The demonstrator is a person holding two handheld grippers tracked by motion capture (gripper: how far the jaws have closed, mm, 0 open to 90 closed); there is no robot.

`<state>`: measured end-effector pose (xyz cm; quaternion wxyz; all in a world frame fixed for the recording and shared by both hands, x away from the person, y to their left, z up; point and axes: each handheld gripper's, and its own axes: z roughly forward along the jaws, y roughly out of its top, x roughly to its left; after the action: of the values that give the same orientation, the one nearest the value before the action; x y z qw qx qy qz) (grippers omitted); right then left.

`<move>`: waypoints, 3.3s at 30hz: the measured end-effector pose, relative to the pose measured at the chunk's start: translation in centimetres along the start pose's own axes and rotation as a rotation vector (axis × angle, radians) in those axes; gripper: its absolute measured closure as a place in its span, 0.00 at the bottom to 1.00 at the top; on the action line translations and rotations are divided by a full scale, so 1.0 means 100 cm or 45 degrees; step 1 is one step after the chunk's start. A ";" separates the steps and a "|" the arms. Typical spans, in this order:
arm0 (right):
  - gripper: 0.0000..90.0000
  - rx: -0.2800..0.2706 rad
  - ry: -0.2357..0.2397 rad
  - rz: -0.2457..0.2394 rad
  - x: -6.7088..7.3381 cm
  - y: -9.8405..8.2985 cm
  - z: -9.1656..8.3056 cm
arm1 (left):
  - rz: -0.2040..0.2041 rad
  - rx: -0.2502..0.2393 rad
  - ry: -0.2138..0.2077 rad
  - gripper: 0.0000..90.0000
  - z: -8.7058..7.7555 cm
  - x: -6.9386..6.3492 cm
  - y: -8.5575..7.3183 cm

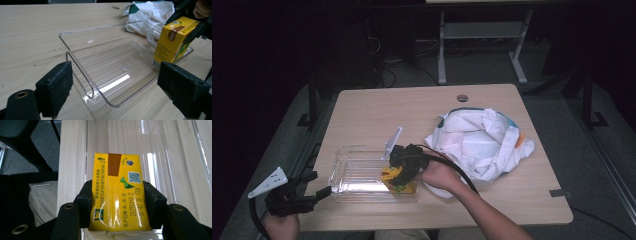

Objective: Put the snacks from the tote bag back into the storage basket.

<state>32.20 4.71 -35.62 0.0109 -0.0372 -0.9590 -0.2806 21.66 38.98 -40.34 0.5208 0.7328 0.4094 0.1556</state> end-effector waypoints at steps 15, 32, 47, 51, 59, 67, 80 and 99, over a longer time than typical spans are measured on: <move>0.56 0.004 0.019 0.004 0.000 -0.004 0.007 | -0.001 -0.003 0.001 0.14 0.000 0.000 0.000; 0.55 0.019 0.039 0.004 -0.001 -0.009 0.006 | 0.002 0.002 0.000 0.14 0.000 0.000 0.000; 0.54 0.029 0.045 0.008 -0.001 -0.016 0.004 | 0.000 0.003 0.001 0.14 0.001 -0.001 0.000; 0.54 0.036 0.045 0.015 0.000 -0.017 0.003 | 0.000 0.002 0.001 0.14 0.001 -0.001 0.000; 0.54 0.044 0.048 0.018 0.001 -0.020 0.002 | 0.001 0.003 0.000 0.14 0.001 -0.001 0.000; 0.53 0.048 0.050 0.017 0.002 -0.022 0.001 | 0.004 0.005 0.000 0.14 0.001 -0.001 0.000; 0.51 0.052 0.063 0.014 0.005 -0.022 0.001 | 0.000 0.004 0.000 0.14 0.001 -0.001 0.000; 0.48 0.043 0.072 0.052 0.005 -0.023 0.000 | 0.006 0.007 0.002 0.14 0.002 -0.001 0.001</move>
<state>31.49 2.81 -36.84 0.0445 -0.0487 -0.9619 -0.2652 21.69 38.77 -40.33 0.5181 0.7351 0.4085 0.1561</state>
